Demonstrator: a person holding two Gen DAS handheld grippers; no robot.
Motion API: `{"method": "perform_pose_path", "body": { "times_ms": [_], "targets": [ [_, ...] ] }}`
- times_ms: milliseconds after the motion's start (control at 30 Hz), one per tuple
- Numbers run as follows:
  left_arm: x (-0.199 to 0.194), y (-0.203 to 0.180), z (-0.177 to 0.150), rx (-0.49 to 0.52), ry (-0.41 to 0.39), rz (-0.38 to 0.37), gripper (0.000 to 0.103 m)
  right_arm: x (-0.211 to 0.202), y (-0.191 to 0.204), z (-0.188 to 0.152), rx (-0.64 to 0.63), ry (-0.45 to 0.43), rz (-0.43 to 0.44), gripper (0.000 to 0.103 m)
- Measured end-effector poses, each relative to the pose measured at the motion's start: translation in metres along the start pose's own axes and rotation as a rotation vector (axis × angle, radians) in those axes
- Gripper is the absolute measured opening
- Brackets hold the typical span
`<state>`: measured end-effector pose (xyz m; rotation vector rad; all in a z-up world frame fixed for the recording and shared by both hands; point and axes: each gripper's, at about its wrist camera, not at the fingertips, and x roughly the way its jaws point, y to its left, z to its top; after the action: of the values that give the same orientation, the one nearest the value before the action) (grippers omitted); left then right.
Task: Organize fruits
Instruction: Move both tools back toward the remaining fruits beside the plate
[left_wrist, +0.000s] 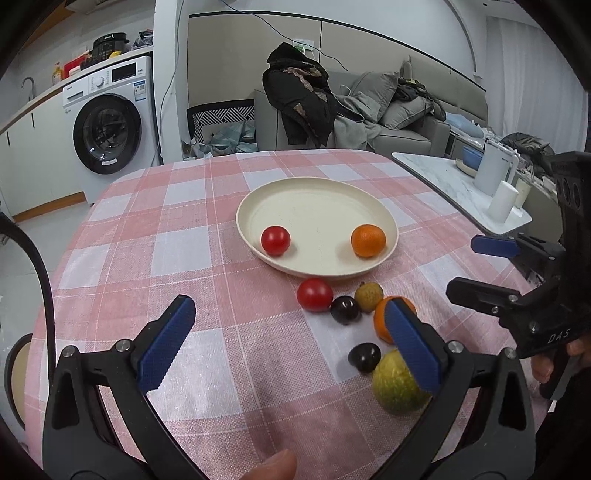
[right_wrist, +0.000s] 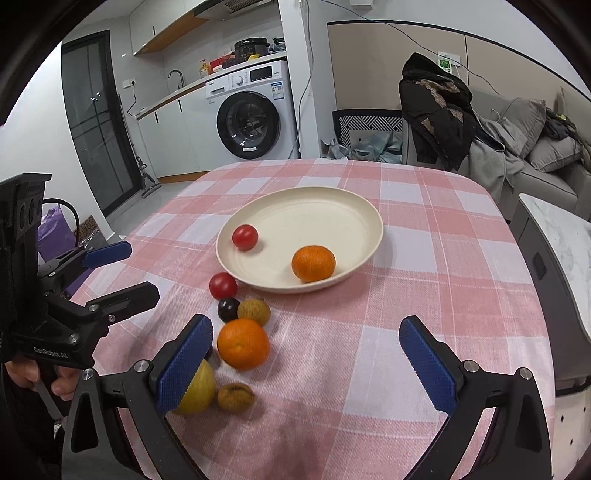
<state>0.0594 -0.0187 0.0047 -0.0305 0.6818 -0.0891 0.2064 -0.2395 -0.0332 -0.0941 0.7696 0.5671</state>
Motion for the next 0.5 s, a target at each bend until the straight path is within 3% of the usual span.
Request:
{"method": "perform_pose_path", "body": {
  "times_ms": [500],
  "targets": [
    [-0.012, -0.027, -0.019, 0.034, 0.015, -0.057, 0.102, -0.001, 0.006, -0.036, -0.03, 0.099, -0.022, 0.103]
  ]
}}
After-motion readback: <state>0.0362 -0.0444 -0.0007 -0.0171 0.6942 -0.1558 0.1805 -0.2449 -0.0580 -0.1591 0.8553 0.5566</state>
